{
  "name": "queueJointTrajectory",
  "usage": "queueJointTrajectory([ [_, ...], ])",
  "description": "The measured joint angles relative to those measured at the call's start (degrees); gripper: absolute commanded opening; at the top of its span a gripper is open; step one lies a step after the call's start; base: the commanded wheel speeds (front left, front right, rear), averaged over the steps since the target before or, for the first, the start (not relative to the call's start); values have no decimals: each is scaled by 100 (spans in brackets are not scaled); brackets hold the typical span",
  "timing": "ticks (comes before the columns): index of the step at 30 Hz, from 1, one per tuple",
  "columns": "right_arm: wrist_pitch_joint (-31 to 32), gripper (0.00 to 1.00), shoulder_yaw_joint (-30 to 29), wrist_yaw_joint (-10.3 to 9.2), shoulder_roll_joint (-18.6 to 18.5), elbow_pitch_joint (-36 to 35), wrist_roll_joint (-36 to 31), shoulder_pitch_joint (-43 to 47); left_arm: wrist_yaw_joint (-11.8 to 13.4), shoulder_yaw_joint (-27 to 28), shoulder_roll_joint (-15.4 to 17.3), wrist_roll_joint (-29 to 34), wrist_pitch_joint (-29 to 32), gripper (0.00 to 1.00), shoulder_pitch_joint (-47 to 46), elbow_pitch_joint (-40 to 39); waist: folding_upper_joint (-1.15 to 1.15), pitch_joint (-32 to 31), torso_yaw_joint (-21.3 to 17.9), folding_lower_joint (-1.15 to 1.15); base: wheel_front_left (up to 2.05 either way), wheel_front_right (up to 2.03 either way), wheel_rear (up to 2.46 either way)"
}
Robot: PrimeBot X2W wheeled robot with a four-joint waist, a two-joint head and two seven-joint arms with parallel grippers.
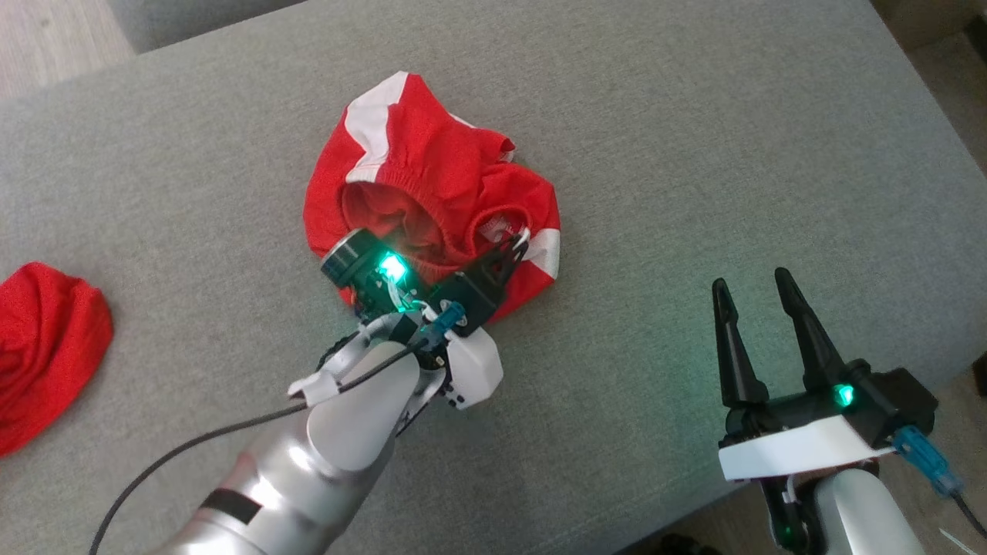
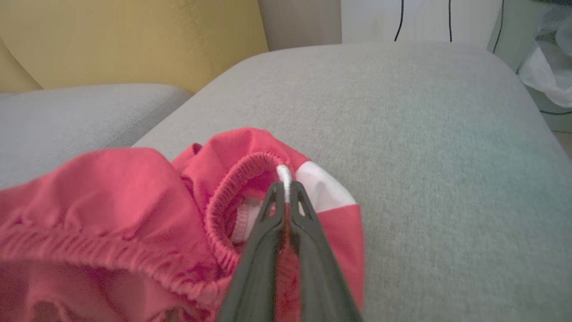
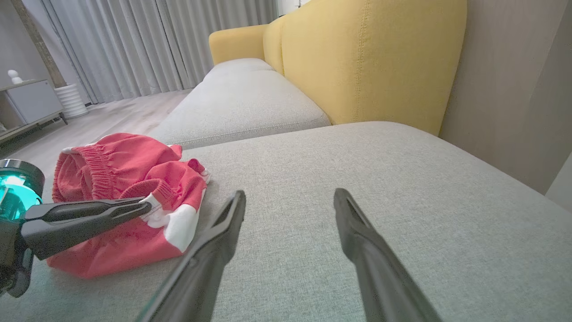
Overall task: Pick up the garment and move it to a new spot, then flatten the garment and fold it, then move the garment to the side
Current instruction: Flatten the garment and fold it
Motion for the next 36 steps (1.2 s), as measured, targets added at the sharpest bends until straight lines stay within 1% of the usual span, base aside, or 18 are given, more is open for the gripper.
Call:
queueJointTrajectory([
  [3, 0, 100, 0, 0, 0, 36, 31, 2, -2, 1, 0, -219, -269, 0, -110, -38, 0, -71, -34, 0, 0, 0, 0],
  [7, 0, 100, 1, 0, 0, 44, 49, 4, -46, -12, -2, -548, -390, 0, -407, -260, 0, -214, -56, 0, 0, 0, 0],
  [14, 0, 100, 36, 0, -1, 102, 109, 98, -94, 109, 31, -1007, -538, 0, -1538, -1016, 0, -638, 30, 0, 0, 0, 0],
  [17, 0, 100, 34, 0, -1, 104, 110, 249, -94, 280, 152, -1212, -561, 0, -1870, -1505, 0, -827, 163, -1, 0, 0, 0],
  [18, 0, 100, 34, 0, -1, 104, 110, 249, -94, 280, 152, -1212, -561, 0, -1870, -1505, 0, -827, 163, -1, 0, 0, 0],
  [21, 0, 100, 0, 0, -1, 104, 154, 359, -94, 432, 439, -1533, -396, 0, -1869, -1991, 0, -959, 378, -1, 0, 0, 0],
  [24, 0, 100, -35, 0, -1, 100, 157, 393, -93, 480, 895, -1751, -143, 0, -1396, -2429, 0, -1052, 646, -1, 0, 0, 0],
  [27, 0, 100, -37, 0, -1, 98, 155, 397, -1, 537, 1289, -2014, 46, 0, -392, -2714, 0, -1104, 946, -1, 0, 0, 0],
  [30, 0, 100, -71, 0, -1, 107, 149, 418, 112, 572, 1624, -2246, 92, 0, 672, -2782, 0, -1107, 1256, -1, 0, 0, 0],
  [33, 0, 100, -76, 0, -1, 192, 147, 441, 216, 612, 1819, -2375, -42, 0, 1357, -2767, 0, -1060, 1552, -1, 0, 0, 0],
  [36, 0, 100, -52, 0, 0, 358, 147, 504, 314, 687, 1883, -2415, -270, 0, 1536, -2676, 0, -984, 1810, 0, 0, 0, 0],
])
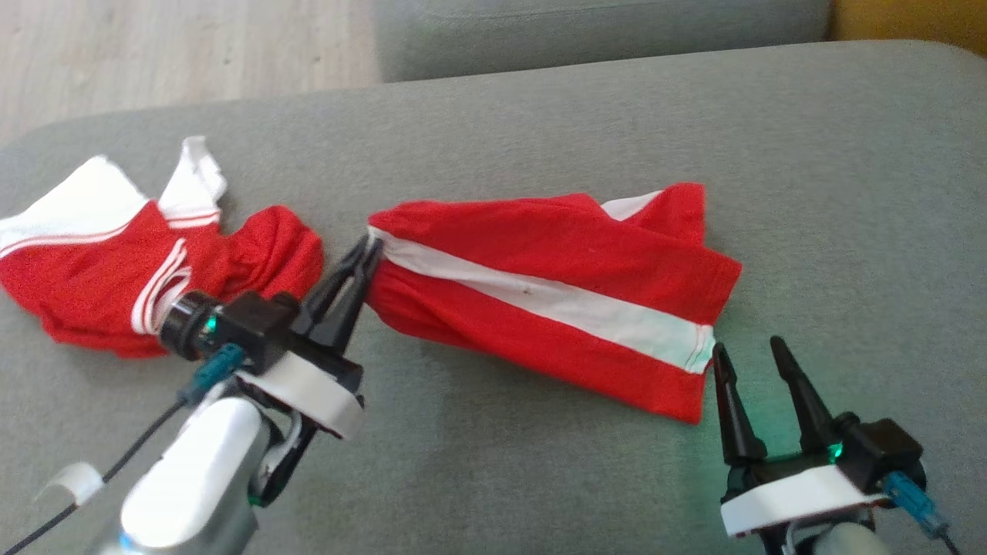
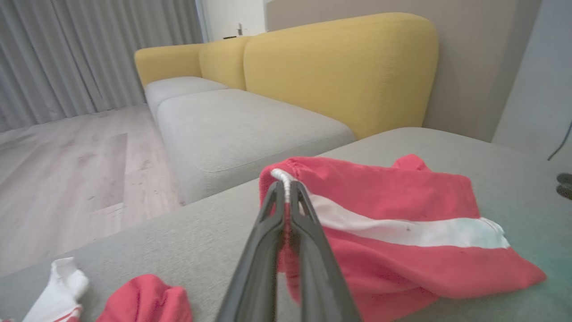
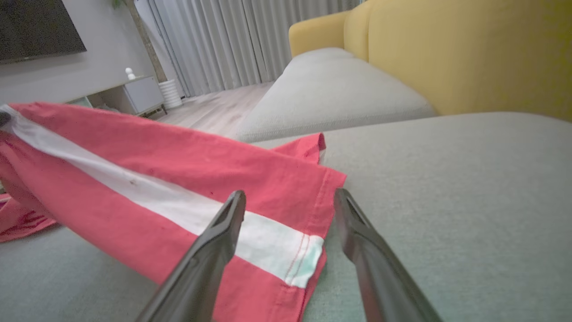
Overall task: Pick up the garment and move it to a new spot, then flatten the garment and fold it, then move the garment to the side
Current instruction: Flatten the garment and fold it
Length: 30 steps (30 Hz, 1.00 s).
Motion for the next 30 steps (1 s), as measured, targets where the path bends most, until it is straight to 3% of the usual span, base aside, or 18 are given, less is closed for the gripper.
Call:
queueJointTrajectory([
  [6, 0, 100, 147, 0, -1, 711, 361, -67, 55, 144, 21, -30, -297, 0, -53, 281, 0, 191, 383, 0, 0, 0, 0],
  [15, 0, 100, 850, 0, -4, 1529, 1078, -605, 44, 118, -46, -45, -393, 0, -160, 459, 0, 285, 560, 1, 0, 0, 0],
  [30, 0, 100, 993, 0, -9, 1882, 1347, -843, 38, 48, -82, -45, -449, 0, -300, 598, 0, 325, 634, 0, 0, 0, 0],
])
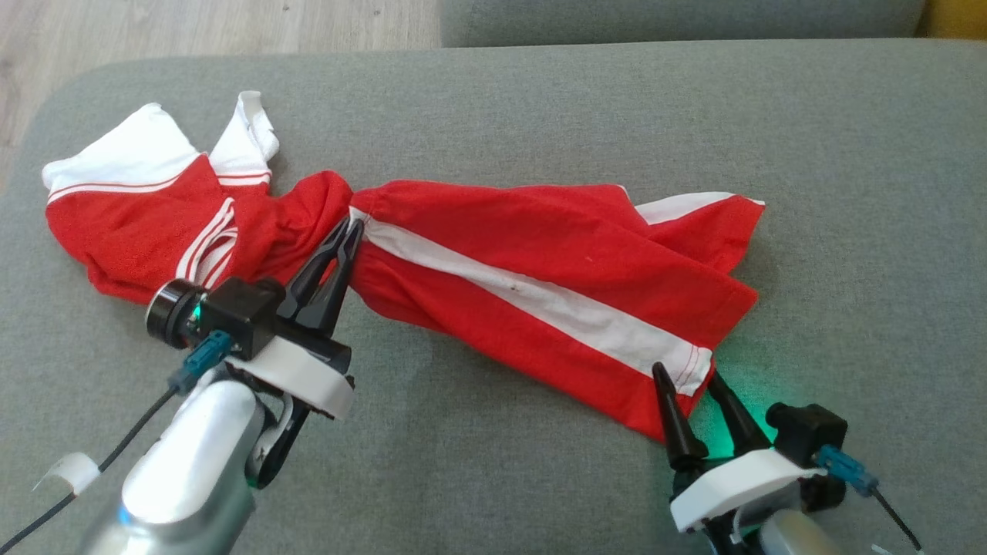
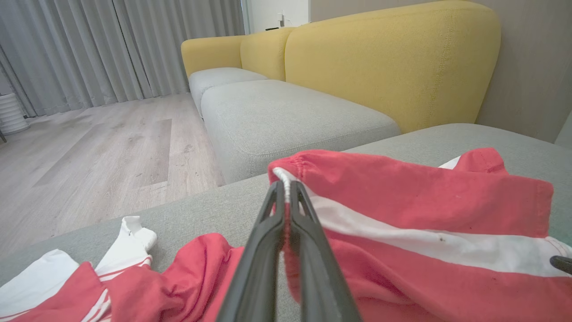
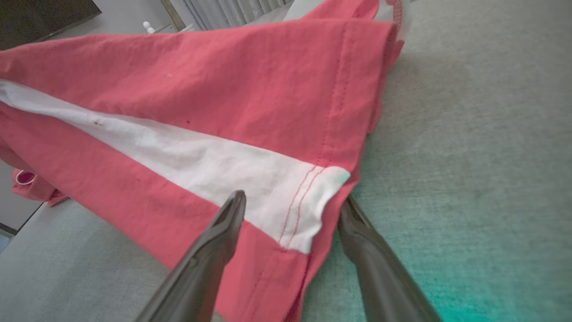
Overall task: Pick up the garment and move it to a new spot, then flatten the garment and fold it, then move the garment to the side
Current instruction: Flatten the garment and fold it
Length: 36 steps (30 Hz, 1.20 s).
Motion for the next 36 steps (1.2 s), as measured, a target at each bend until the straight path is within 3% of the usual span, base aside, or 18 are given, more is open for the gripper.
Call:
queueJointTrajectory([
  [7, 0, 100, -460, 0, -4, -238, -487, 48, 1, -41, -2, -1, -45, 0, 0, 66, 0, -72, 6, 0, 0, 0, 0],
  [18, 0, 100, -5, 0, -3, -208, 16, 374, 2, -102, -14, -54, -94, 0, 1, 105, 0, -155, 18, 0, 0, 0, 0],
  [31, 0, 100, 151, 0, -3, -102, 148, 221, 0, -152, -19, -60, -100, 0, -5, 167, 0, -76, 98, 0, 0, 0, 0],
  [32, 0, 91, 156, 0, -4, -103, 166, 183, 1, -156, -19, -60, -100, 0, -5, 170, 0, -72, 100, 0, 0, 0, 0],
  [33, 0, 73, 157, 0, -3, -110, 168, 147, 1, -157, -18, -60, -100, 0, -5, 170, 0, -64, 99, 0, 0, 0, 0],
  [35, 0, 17, 141, 0, -4, -157, 167, 93, 1, -160, -15, -60, -100, 0, -8, 170, 0, -48, 95, 0, 0, 0, 0],
  [36, 0, 0, 119, 0, -3, -193, 167, 85, 1, -162, -14, -60, -100, 0, -10, 170, 0, -40, 90, 0, 0, 0, 0],
])
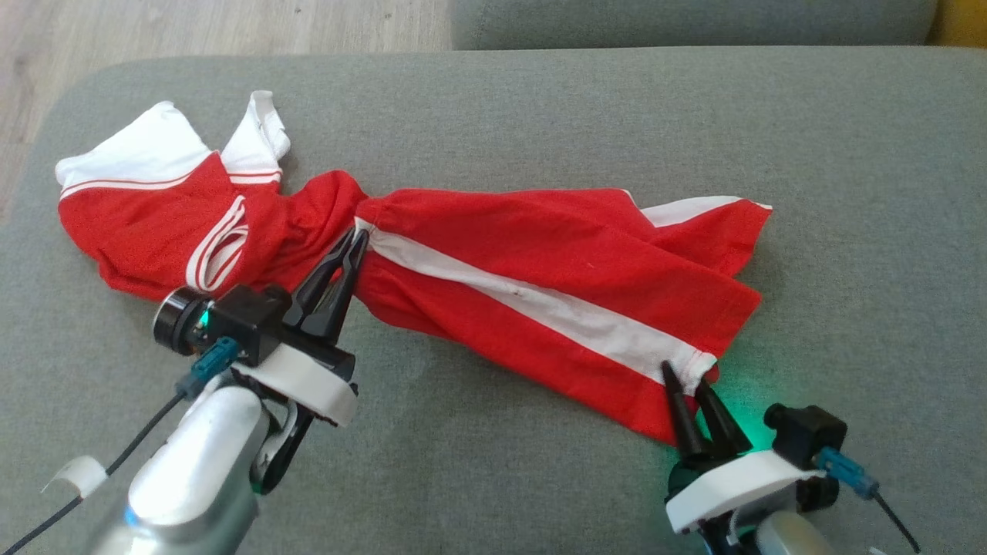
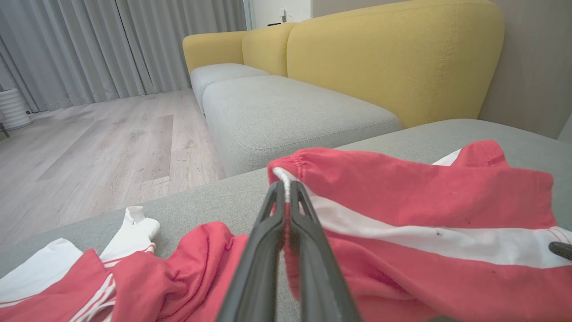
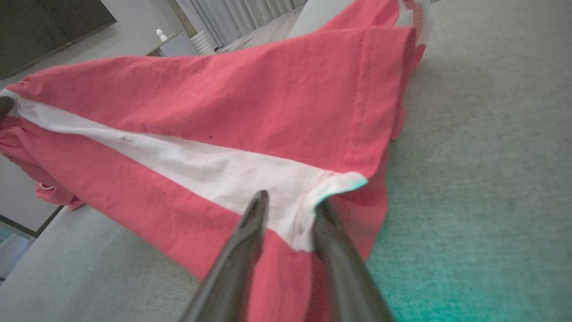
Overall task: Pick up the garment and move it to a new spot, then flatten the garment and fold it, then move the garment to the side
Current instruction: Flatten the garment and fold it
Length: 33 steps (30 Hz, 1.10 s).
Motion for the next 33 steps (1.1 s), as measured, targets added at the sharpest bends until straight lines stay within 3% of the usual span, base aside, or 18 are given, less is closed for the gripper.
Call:
queueJointTrajectory([
  [5, 1, 0, -222, 0, 0, -241, -56, -64, 13, 8, 13, -59, -2, 0, -40, -15, 0, 9, -53, 0, 0, 0, 0],
  [12, 1, 0, -1031, 0, -19, -1314, -394, -566, -154, 66, 31, -283, -35, 0, -428, -316, 0, 100, -256, 0, 0, 0, 0],
  [18, 1, 0, -1631, 0, -697, -1753, -606, -2463, -336, 100, -91, -421, 166, 0, -1938, -481, 0, 396, -482, 1, 0, 0, 0],
  [25, -4, 0, -2265, 0, -1463, -1800, -772, -4844, -404, 343, -818, -443, -245, 0, -4131, 123, 0, 824, -657, 2, 0, 0, 0],
  [29, -11, 0, -2259, 0, -1629, -1925, -814, -4948, -448, 491, -960, -531, -355, 0, -4320, 177, 0, 907, -751, 0, 0, 0, 0],
  [33, -11, 0, -2048, 0, -1663, -1997, -581, -4214, -449, 361, -901, -623, -355, 0, -3496, 11, 0, 911, -790, 0, 0, 0, 0],
])
